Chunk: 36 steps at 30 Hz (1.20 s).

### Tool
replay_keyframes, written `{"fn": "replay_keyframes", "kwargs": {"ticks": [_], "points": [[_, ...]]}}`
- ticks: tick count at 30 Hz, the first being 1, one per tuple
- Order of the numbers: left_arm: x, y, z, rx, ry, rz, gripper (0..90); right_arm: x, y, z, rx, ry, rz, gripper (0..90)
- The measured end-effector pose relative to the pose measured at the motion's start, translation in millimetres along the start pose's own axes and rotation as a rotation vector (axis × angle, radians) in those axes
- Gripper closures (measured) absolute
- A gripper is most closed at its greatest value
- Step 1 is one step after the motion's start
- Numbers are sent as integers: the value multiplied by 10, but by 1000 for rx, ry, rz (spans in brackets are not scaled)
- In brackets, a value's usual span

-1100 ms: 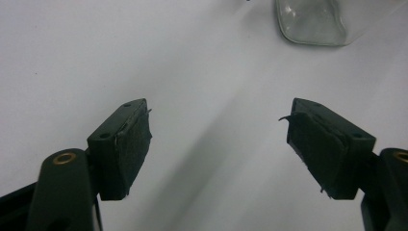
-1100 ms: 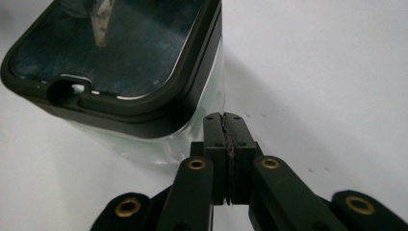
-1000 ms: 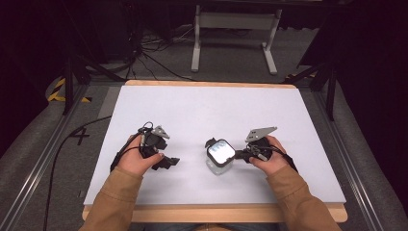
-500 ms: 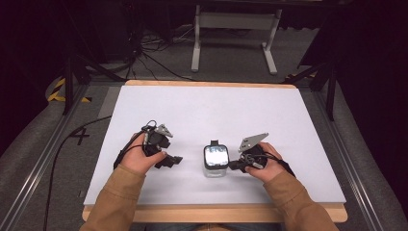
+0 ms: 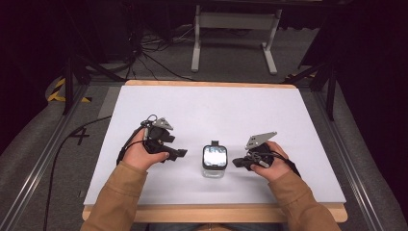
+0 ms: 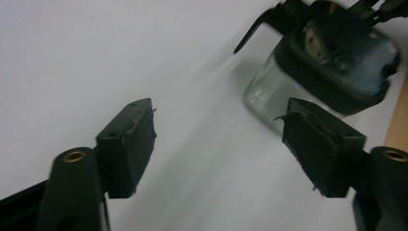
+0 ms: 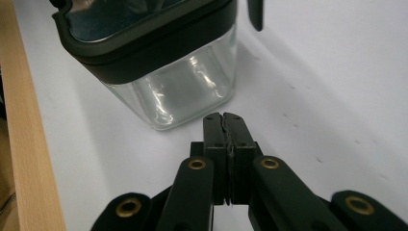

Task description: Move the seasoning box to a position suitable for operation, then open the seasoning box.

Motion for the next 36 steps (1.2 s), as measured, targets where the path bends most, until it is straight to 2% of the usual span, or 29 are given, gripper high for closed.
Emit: {"fn": "replay_keyframes", "kwargs": {"ticks": [2, 3, 4, 8, 11, 13, 14, 16, 19, 22, 26, 27, 28, 29, 34, 36], "points": [[82, -6, -39, -6, 7, -45, 326, -4, -89, -31, -17, 10, -18, 898], [82, -6, -39, -6, 7, -45, 348, -4, -89, -31, -17, 10, -18, 898], [147, 11, -75, -15, -7, -71, 359, -14, -229, -73, -42, 34, -50, 898], [232, 79, -107, -44, 13, -88, 409, -41, -358, -114, -71, 47, -77, 898], [289, 178, -127, -61, 34, -79, 442, -87, -440, -127, -92, 63, -88, 897], [326, 247, -127, -83, 21, -106, 453, -122, -480, -128, -101, 69, -92, 896], [342, 268, -131, -100, 5, -114, 473, -135, -495, -124, -104, 76, -94, 895], [381, 305, -141, -136, 4, -128, 530, -172, -518, -117, -110, 85, -97, 894], [427, 364, -157, -145, 32, -123, 616, -225, -535, -116, -122, 93, -93, 891], [463, 437, -173, -174, 26, -130, 672, -283, -579, -116, -129, 112, -97, 888], [494, 517, -189, -192, 22, -131, 716, -348, -647, -140, -149, 132, -107, 885], [495, 541, -193, -197, 15, -138, 716, -348, -647, -140, -149, 132, -107, 885], [493, 574, -196, -212, 6, -128, 770, -357, -662, -139, -149, 139, -114, 882], [487, 631, -198, -236, -5, -118, 785, -361, -661, -136, -149, 139, -115, 882], [484, 721, -195, -255, -35, -114, 804, -394, -635, -117, -143, 139, -106, 874], [483, 730, -191, -258, -35, -107, 816, -402, -631, -113, -141, 142, -104, 874]]}}
Point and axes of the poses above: each handheld gripper's, and its own axes: y roughly forward along the jaws, x roughly out of its top, z roughly to its left, the point moved 3 cm from there along y, roughly forward along the jaws, and after that the axes turned 8 degrees about -z, right-handed, at the moved point
